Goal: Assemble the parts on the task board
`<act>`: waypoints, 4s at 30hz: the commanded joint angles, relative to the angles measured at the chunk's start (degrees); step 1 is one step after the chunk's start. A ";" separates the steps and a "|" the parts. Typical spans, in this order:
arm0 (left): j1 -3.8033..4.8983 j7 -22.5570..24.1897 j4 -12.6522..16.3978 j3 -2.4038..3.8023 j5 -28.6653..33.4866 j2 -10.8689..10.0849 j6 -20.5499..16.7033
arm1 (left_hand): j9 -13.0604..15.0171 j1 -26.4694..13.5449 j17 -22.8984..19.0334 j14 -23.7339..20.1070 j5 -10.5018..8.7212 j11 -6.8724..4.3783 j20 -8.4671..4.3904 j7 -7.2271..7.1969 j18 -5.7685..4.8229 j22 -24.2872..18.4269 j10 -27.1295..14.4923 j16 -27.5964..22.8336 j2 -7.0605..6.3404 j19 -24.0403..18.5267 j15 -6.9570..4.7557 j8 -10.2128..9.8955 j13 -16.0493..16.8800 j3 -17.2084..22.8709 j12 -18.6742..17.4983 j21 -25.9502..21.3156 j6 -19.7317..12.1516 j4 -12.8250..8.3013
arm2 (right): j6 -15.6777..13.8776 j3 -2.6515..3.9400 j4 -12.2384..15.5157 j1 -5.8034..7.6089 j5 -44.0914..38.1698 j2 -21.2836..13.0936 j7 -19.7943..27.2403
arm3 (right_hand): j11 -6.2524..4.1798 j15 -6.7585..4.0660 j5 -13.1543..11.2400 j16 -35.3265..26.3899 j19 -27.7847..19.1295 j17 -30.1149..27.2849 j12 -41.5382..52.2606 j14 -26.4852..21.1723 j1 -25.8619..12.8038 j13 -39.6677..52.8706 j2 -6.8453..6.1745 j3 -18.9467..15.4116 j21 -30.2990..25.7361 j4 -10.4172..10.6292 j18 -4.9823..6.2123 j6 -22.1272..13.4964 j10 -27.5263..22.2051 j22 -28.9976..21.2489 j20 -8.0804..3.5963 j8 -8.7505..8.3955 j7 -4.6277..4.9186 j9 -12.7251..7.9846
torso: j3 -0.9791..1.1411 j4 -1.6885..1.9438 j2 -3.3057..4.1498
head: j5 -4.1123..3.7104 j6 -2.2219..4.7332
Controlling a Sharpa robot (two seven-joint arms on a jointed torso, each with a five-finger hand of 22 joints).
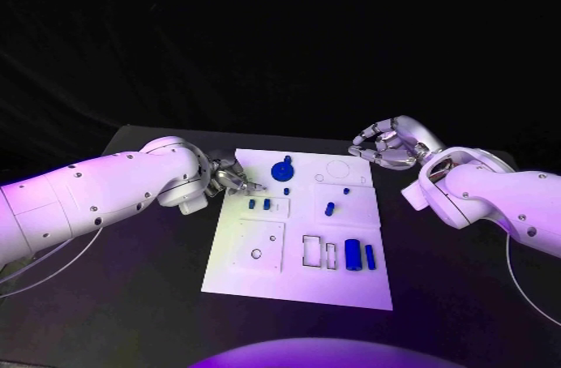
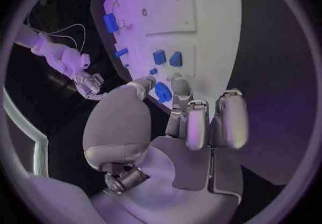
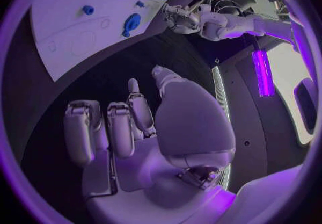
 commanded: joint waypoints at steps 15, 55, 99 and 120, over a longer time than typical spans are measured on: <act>0.19 26.40 -0.07 -1.44 -18.43 4.82 -16.06 | -6.06 15.85 -15.97 -10.40 -0.82 4.83 4.40 4.33 5.43 -26.33 -15.82 -15.43 -3.39 -15.34 4.49 -4.92 -13.68 11.00 -15.22 -20.18 -6.79 -5.93 | -0.01 0.00 0.20 -0.03 -0.61 -0.01 0.61 | -0.34 -0.39 0.49 -0.30 2.85 6.94 -0.44 4.04 0.21 -0.45 0.09 -0.11 -0.51 -0.53 0.63 -0.27 -0.61 11.59 -0.38 0.35 -0.40 -0.12 | -0.07 0.00 0.07 | -1.16 0.66; -0.60 22.54 -8.50 -2.77 -33.14 12.43 -2.98 | -12.64 15.19 -13.15 -3.76 -0.84 4.89 4.81 3.05 2.34 -10.03 -13.76 -7.45 -2.95 -4.74 4.36 -8.88 -25.68 9.50 -23.46 -7.93 -2.78 -8.41 | 0.10 0.00 0.32 -0.02 -1.20 0.45 0.54 | -0.34 -0.39 0.65 -0.31 2.81 6.94 -0.35 4.04 0.43 -0.34 0.14 -0.02 -0.59 -0.60 0.65 -0.29 -0.53 11.55 -0.39 0.38 -0.39 -0.13 | -0.01 0.08 0.02 | -1.56 0.22; -2.12 20.70 -11.65 -2.78 -33.00 14.99 -2.24 | -14.15 17.33 -13.03 -1.97 -5.35 3.80 4.06 3.17 1.39 -4.76 -6.83 -5.98 -0.08 -2.20 3.30 -9.33 -28.25 16.08 -24.61 -3.93 2.12 -12.52 | 0.17 0.01 0.22 -0.02 -1.00 0.71 0.61 | -0.34 -0.40 0.70 -0.30 2.80 6.99 -0.30 4.05 0.53 -0.27 0.20 0.04 -0.63 -0.60 0.65 -0.23 -0.47 11.53 -0.39 0.45 -0.39 -0.12 | -0.04 -0.01 0.00 | -2.21 -0.30; -2.34 23.58 -8.74 -2.15 -30.04 12.45 -10.81 | -14.06 15.18 -12.72 -1.04 -5.52 3.20 3.55 2.78 0.48 -0.09 -3.34 -5.26 0.55 0.14 2.80 -8.76 -28.10 16.35 -24.70 -0.74 5.68 -13.55 | -0.17 0.01 0.13 -0.02 -1.00 0.75 0.88 | -0.34 -0.40 0.71 -0.32 2.82 6.93 -0.25 4.04 0.52 -0.20 0.25 0.05 -0.60 -0.55 0.65 -0.18 -0.40 11.55 -0.40 0.50 -0.40 -0.12 | 0.02 0.08 -0.11 | -1.97 -0.28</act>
